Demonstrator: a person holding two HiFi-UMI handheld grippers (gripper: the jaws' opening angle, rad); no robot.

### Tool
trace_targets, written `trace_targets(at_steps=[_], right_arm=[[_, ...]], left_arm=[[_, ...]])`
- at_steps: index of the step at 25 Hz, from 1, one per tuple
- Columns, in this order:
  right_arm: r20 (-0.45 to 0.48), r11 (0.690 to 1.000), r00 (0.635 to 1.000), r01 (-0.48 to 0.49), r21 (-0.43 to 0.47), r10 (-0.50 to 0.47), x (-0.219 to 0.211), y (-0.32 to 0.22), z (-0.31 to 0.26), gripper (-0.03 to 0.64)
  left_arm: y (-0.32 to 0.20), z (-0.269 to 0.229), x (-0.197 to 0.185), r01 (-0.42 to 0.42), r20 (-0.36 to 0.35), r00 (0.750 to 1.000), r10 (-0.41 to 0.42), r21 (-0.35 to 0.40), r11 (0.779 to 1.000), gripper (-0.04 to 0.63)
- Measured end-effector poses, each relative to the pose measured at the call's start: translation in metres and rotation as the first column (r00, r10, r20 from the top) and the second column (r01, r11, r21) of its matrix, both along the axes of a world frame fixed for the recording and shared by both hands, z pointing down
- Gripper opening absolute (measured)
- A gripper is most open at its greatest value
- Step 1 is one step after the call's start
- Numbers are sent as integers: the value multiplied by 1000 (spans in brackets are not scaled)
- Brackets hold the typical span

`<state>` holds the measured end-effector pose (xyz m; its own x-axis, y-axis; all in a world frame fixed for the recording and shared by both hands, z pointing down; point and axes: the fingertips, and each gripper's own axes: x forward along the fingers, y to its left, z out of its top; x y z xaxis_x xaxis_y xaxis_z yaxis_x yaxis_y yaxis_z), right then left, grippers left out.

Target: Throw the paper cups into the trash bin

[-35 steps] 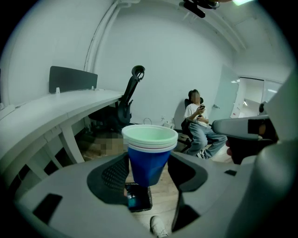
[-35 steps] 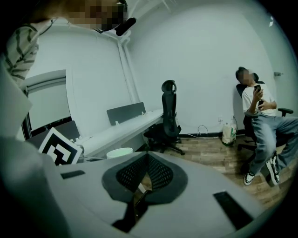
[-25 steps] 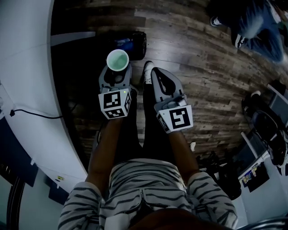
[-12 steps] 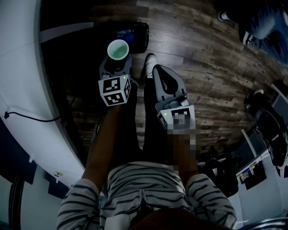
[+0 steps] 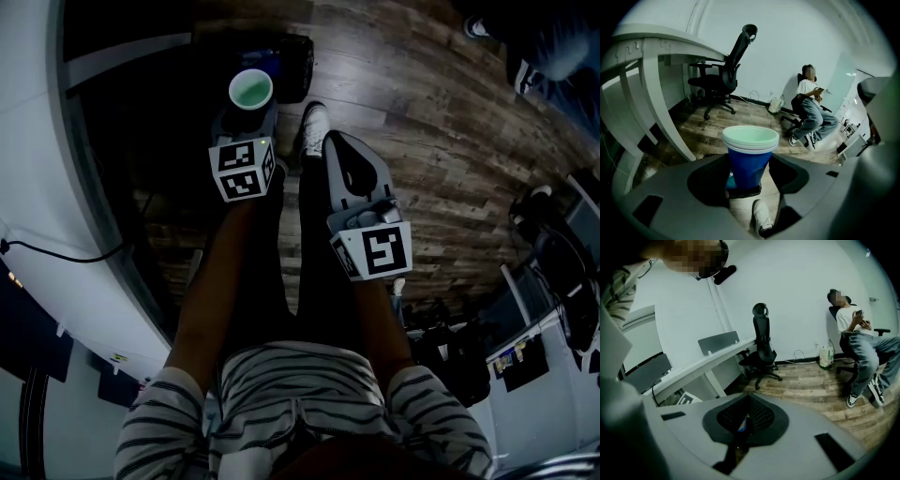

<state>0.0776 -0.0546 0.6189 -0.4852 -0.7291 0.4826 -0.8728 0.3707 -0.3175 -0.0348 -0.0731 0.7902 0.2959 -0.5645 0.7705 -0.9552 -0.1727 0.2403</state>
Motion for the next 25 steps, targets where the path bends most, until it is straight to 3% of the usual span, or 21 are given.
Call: trace_targets(at_steps=[25], right_arm=[[10, 999, 1000, 7, -47, -7, -4, 11, 40, 9]], left_arm=[[0, 122, 4, -22, -16, 1000, 19, -145, 989, 282]])
